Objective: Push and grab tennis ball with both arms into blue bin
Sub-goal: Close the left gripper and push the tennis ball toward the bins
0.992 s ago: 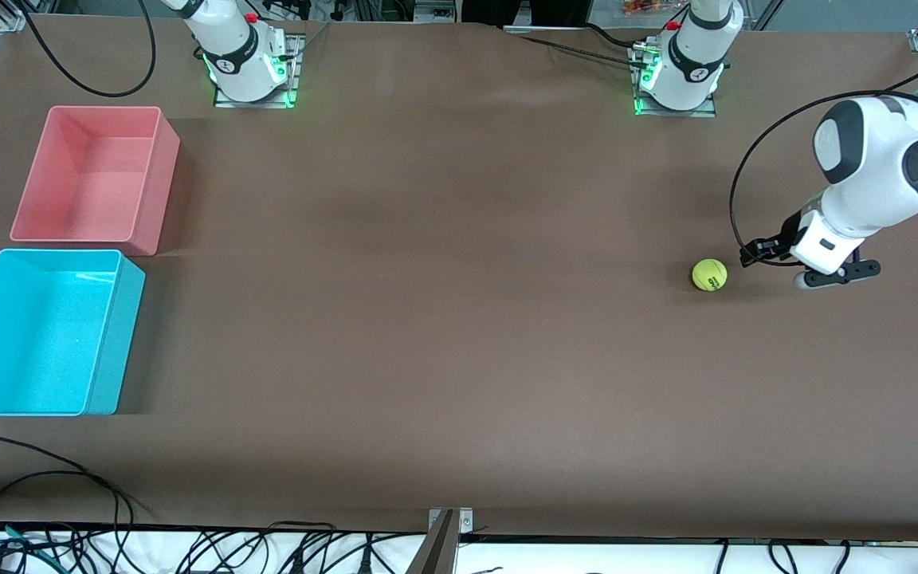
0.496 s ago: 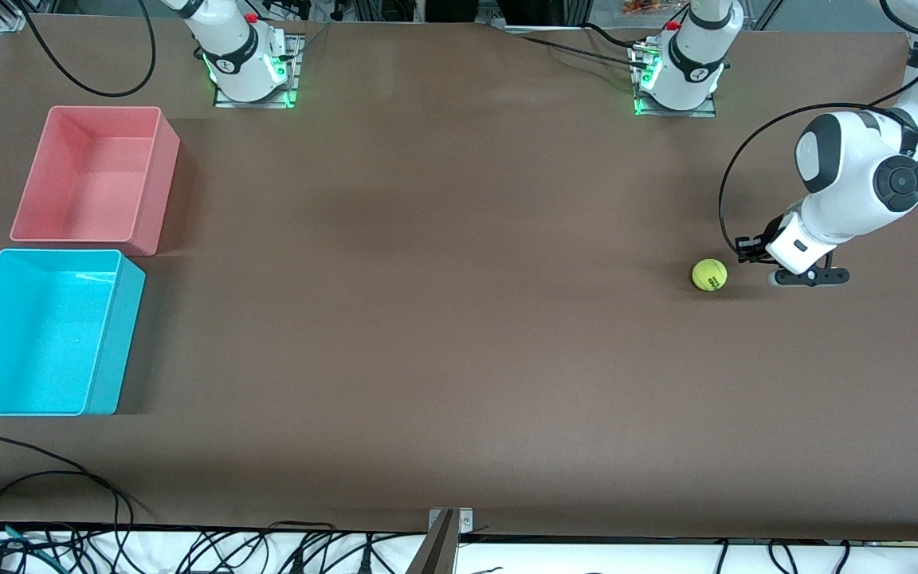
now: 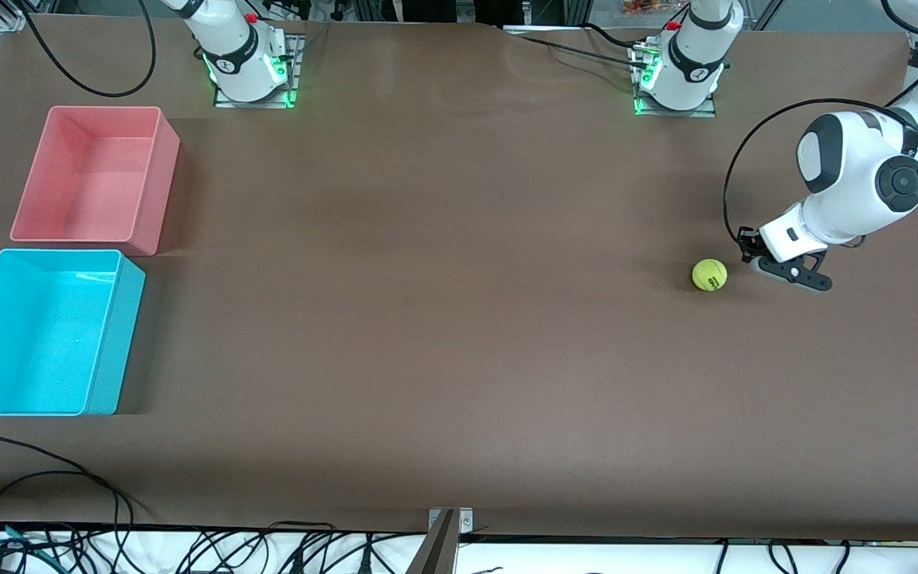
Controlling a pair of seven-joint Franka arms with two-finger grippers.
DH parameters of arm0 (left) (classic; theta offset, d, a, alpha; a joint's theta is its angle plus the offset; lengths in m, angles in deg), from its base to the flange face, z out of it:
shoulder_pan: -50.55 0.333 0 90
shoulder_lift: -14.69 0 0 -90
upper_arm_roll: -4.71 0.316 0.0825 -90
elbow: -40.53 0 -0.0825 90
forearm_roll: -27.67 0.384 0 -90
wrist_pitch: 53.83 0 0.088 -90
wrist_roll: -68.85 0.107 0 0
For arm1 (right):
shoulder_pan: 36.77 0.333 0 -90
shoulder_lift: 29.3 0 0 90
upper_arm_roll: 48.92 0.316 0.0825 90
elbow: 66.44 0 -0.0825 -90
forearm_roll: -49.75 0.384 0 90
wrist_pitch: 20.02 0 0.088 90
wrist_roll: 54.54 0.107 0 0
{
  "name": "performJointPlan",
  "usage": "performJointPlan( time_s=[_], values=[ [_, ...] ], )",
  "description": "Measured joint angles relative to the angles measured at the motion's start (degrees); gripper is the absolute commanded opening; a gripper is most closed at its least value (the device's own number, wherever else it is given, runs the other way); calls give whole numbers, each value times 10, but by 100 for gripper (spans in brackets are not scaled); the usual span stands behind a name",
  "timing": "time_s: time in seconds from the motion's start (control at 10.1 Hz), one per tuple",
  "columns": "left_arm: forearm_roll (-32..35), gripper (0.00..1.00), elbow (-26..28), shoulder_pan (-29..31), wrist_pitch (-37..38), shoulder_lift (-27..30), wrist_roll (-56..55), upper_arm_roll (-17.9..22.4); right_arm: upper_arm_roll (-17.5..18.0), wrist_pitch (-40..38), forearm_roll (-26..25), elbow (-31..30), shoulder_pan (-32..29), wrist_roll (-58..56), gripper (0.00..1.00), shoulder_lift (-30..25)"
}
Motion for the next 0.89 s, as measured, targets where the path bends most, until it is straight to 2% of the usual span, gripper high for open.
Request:
performJointPlan(
  time_s=[0.6, 0.89],
  values=[
    [2, 0, 7, 0, -22, -18, 403, 1, 0, 0, 0, 0, 0, 0, 100, 0],
    [7, 0, 9, 13, -52, -27, 550, 1, 0, 0, 0, 0, 0, 0, 100, 0]
  ],
)
